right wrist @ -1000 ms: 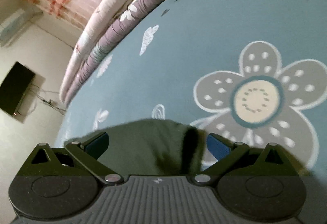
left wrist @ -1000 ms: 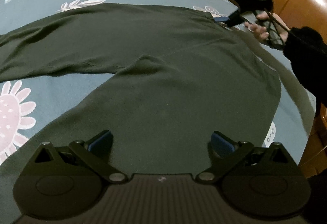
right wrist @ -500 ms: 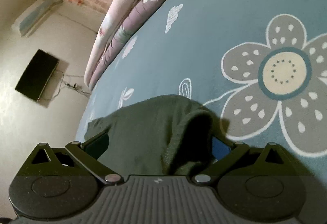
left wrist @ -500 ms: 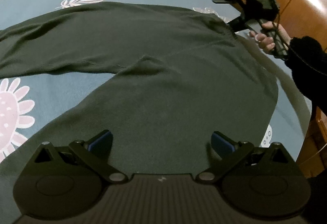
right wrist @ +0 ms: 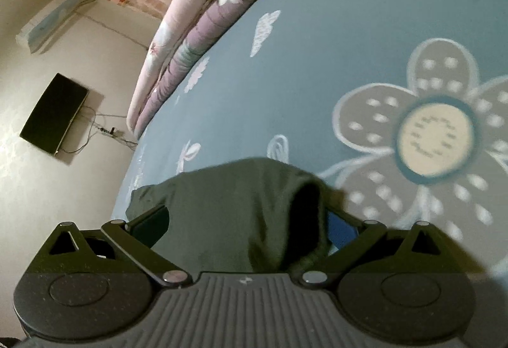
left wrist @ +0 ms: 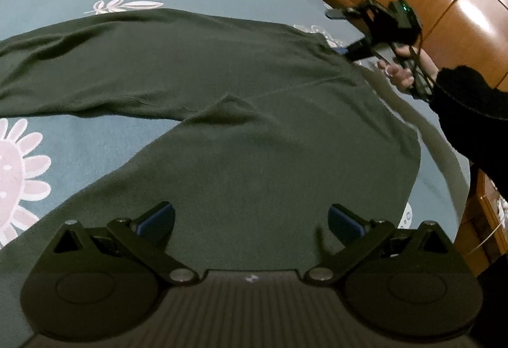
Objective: Fold clothes
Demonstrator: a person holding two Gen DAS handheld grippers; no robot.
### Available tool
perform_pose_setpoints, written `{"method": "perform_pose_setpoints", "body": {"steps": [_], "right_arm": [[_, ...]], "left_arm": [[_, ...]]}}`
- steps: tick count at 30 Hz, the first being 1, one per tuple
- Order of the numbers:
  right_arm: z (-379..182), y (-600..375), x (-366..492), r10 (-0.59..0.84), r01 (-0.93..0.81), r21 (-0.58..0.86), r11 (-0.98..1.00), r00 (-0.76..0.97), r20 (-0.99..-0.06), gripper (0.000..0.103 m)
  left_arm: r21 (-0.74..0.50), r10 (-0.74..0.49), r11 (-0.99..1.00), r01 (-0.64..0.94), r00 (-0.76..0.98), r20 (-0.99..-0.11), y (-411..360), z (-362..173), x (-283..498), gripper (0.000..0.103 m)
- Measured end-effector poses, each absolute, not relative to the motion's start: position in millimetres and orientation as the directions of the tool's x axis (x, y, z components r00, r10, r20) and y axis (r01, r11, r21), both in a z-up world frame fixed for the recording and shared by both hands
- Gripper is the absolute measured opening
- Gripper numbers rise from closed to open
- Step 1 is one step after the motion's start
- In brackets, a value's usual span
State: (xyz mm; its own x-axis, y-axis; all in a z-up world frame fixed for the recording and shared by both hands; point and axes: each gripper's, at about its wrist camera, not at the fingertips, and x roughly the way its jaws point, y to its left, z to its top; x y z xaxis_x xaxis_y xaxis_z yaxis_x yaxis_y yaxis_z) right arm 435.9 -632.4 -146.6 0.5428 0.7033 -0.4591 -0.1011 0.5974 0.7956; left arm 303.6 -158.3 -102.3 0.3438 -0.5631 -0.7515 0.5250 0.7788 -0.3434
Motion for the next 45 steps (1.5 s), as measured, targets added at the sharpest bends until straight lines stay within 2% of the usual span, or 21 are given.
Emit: {"method": "perform_pose_setpoints", "body": {"steps": [8,14,16,19,26,27,29,30,31,32,39,45], "right_arm": [[-147.5,-624.2,448.7,0.658,-0.084,0.780,0.620,0.596,-0.460,0.103],[-150.5,-627.7,437.1,0.680,-0.125,0.772,0.623,0.575,-0.455,0.103],[-151.6,-628.8,433.3,0.687,-0.138,0.770,0.623,0.567,-0.454,0.093],[-153.5,-633.4,435.2,0.685,-0.125,0.776,0.618,0.570,-0.454,0.087],[-144.9,-610.7,445.0,0.606,-0.149,0.669,0.728,0.595,-0.528,0.087],[-143.1,-606.9,444.2,0.587,-0.152,0.642,0.751,0.598,-0.545,0.085],[-140.1,-600.9,442.6,0.549,-0.152,0.592,0.791,0.605,-0.577,0.071],[-140.8,-603.0,442.1,0.533,-0.130,0.589,0.797,0.610,-0.587,0.052],[-141.5,-605.0,441.7,0.517,-0.108,0.586,0.803,0.614,-0.596,0.022],[-142.2,-607.0,441.2,0.502,-0.086,0.582,0.808,0.618,-0.606,0.008],[-133.3,-600.7,440.1,0.382,0.003,0.494,0.869,0.630,-0.676,0.010],[-97.7,-578.3,421.5,0.379,-0.072,0.455,0.887,0.677,-0.631,0.010]], "left_arm": [[-0.337,-0.563,0.775,0.534,0.343,-0.752,-154.6,-100.5,306.1,0.102],[-0.351,-0.575,0.770,0.534,0.341,-0.743,-151.8,-101.0,307.8,0.102],[-0.357,-0.581,0.767,0.532,0.341,-0.739,-150.7,-101.3,308.4,0.102],[-0.367,-0.589,0.764,0.530,0.341,-0.733,-149.1,-101.8,309.5,0.102],[-0.349,-0.580,0.764,0.542,0.340,-0.741,-151.3,-101.0,308.2,0.102],[-0.345,-0.576,0.765,0.543,0.340,-0.743,-151.8,-100.8,308.3,0.102],[-0.339,-0.571,0.768,0.544,0.340,-0.747,-152.7,-100.2,308.9,0.102],[-0.336,-0.568,0.769,0.544,0.341,-0.749,-153.2,-99.9,308.9,0.102],[-0.330,-0.564,0.770,0.546,0.342,-0.752,-154.1,-99.8,308.4,0.102],[-0.322,-0.559,0.772,0.549,0.343,-0.755,-155.3,-99.8,307.9,0.102],[-0.263,-0.513,0.772,0.578,0.324,-0.795,-166.4,-95.3,309.1,0.102],[-0.175,-0.449,0.812,0.557,0.405,-0.797,-163.0,-81.2,316.9,0.101]]}}
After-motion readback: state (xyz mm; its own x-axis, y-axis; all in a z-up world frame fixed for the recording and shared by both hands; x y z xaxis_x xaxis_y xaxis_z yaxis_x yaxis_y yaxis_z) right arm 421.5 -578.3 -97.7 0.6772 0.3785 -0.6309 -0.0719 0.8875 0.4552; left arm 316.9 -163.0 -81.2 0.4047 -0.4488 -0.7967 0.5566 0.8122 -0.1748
